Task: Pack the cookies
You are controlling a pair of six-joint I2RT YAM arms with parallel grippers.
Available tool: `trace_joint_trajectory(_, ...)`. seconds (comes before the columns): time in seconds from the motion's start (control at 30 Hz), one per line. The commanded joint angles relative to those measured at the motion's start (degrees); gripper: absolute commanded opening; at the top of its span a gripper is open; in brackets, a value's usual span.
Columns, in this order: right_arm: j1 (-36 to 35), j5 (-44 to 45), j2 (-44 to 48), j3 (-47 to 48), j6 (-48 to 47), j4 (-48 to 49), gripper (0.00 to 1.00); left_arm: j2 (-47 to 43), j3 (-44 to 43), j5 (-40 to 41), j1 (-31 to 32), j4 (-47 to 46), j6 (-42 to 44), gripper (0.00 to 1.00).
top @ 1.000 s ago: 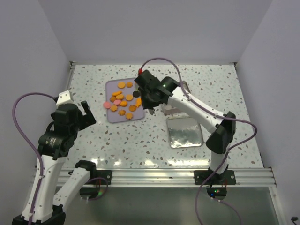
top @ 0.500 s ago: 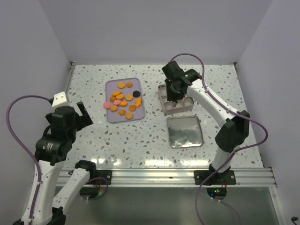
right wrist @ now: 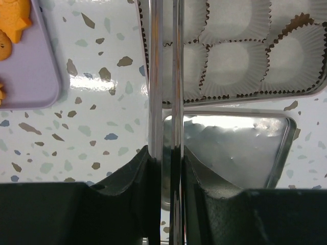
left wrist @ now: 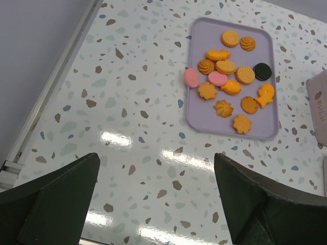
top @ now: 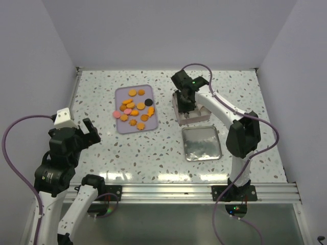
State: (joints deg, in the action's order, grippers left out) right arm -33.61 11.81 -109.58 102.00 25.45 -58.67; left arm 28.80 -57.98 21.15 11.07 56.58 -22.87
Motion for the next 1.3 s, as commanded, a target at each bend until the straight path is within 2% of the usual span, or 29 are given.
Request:
trace_joint_trajectory(0.0, 0.56, -0.12, -0.8, 3.12, -0.14, 1.63, 0.08, -1.64, 0.49, -1.11, 0.36, -3.31, 1.69, 1.0)
trace_joint_trajectory(0.13, 0.65, -0.74, -1.69, 3.82, 0.03, 1.81, 0.15, -2.16, 0.76, -0.93, 0.36, -3.4, 1.69, 1.0)
trace_joint_trajectory(0.3, 0.65, -0.13, -1.95, 4.0, -0.05, 1.9, 0.32, -1.9, 0.93, -0.84, 0.36, -3.58, 1.69, 1.0)
trace_joint_trajectory(0.5, 0.65, 0.67, -1.34, 5.14, -0.05, 1.37, 0.43, -1.9, 1.2, -0.93, 0.36, -3.84, 1.78, 1.0)
trace_joint_trajectory(0.77, 0.65, -0.12, 0.5, 7.42, 0.56, 0.49, 0.43, -1.73, 1.55, -1.55, 0.36, -4.28, 2.04, 1.0)
trace_joint_trajectory(0.9, -0.49, -3.63, 2.0, 8.66, 1.79, 0.31, 0.41, -1.99, 1.81, -2.07, 0.36, -4.63, 2.13, 1.0)
trace_joint_trajectory(1.13, -12.69, -8.37, 0.86, 9.63, 1.62, 2.25, 0.42, -1.55, 2.16, -2.78, 0.36, -4.98, 2.48, 1.0)
trace_joint_trajectory(1.27, -16.66, -11.11, -1.77, 7.96, 1.7, 4.62, 0.43, -1.55, 2.16, -2.95, 0.36, -4.98, 2.48, 1.0)
